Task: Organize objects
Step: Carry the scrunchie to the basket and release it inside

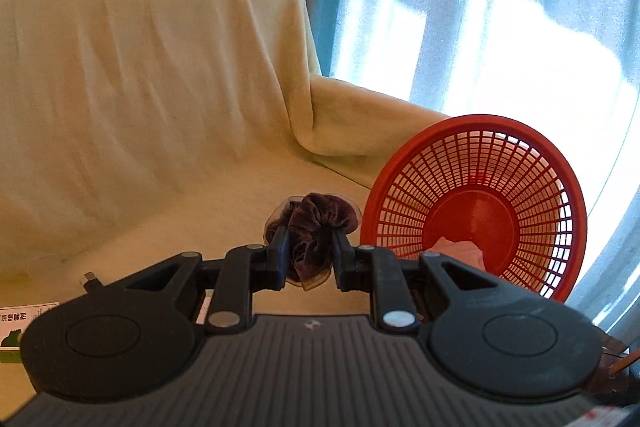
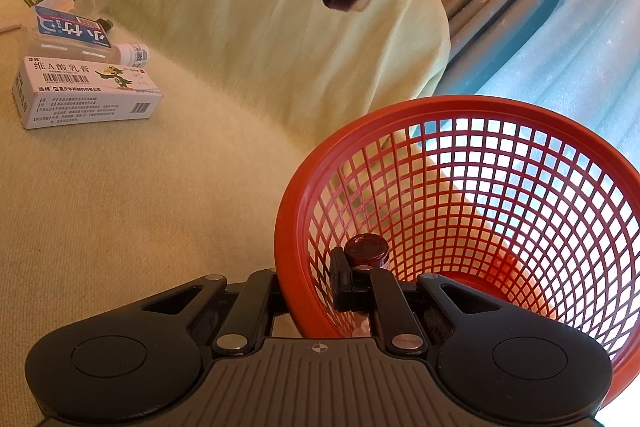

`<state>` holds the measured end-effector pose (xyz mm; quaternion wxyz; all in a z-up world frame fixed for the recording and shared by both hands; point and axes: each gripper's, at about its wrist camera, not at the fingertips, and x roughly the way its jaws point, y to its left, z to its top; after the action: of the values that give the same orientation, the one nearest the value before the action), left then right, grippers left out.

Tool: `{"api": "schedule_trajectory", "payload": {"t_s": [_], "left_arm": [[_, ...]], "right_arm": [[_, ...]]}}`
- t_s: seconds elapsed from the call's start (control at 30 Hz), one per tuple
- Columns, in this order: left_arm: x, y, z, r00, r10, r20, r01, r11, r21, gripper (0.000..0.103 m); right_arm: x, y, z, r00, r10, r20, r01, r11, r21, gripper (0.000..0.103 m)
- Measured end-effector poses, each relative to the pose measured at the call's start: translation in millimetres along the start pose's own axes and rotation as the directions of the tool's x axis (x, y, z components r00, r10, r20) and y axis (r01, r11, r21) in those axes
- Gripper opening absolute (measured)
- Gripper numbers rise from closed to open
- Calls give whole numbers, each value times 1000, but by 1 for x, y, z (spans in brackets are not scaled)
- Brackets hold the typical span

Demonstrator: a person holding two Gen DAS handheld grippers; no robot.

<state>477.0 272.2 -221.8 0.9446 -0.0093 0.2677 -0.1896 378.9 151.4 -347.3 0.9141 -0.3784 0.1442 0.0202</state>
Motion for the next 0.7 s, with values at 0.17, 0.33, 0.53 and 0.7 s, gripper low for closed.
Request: {"api": "schedule_trajectory", "payload": {"t_s": [0.17,0.33,0.53,0.7], "left_arm": [[5,-15,3,998,-59,-23,59,998,25,17],[14,-37,9,990,-132,-42,134,989,61,17],[47,-69,26,973,-224,-58,229,968,105,25],[59,-75,37,969,-243,-40,246,966,81,36]], "right_arm": [[0,0,0,1000,0,0,0,1000,1,7],[1,0,1,1000,1,1,-1,1000,5,7],[2,1,2,1000,2,1,-2,1000,9,6],[3,0,3,1000,4,3,-4,1000,16,6]]}}
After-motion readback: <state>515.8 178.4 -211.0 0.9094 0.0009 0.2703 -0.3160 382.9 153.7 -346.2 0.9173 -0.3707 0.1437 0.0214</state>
